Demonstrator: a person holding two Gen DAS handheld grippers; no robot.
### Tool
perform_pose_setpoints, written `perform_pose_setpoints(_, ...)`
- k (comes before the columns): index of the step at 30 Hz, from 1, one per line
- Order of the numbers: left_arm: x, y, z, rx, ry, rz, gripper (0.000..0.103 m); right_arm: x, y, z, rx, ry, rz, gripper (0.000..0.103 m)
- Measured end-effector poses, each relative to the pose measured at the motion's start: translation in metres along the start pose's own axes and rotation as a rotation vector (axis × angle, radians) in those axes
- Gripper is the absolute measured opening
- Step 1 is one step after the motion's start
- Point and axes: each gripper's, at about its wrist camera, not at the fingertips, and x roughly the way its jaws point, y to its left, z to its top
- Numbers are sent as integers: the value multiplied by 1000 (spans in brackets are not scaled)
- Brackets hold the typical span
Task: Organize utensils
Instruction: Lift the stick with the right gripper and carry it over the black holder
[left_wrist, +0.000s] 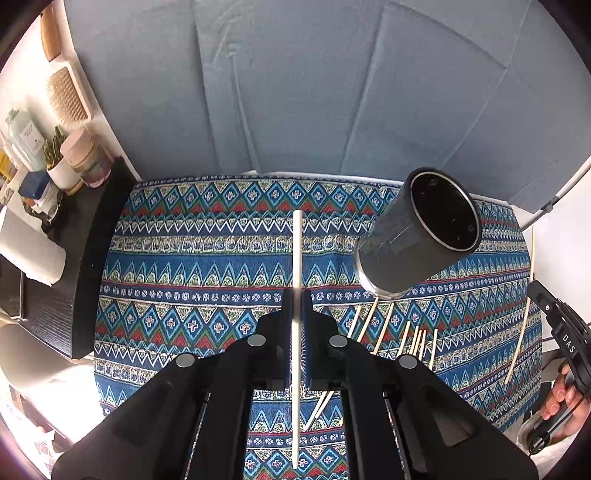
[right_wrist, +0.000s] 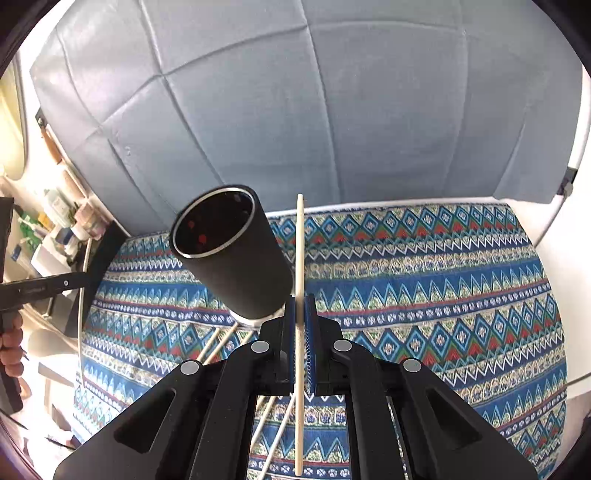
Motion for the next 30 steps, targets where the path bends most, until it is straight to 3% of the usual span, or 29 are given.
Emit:
perform_pose_setpoints(11,-24,-46,43,32,-107,-12,5,-14,18,60,-85,-134,59,5)
perform_pose_setpoints(18,-41,-74,71,64,-226,-73,5,-21,25,91,-93,-242,152,5)
perform_pose_setpoints(24,-34,-108,88,63,-334,-145,5,-16,31,106,-94,-319,226,5)
perform_pose_setpoints(30,-19,-118,94,36,-397,-248,5,-2,36,111,-122,-379,267,5)
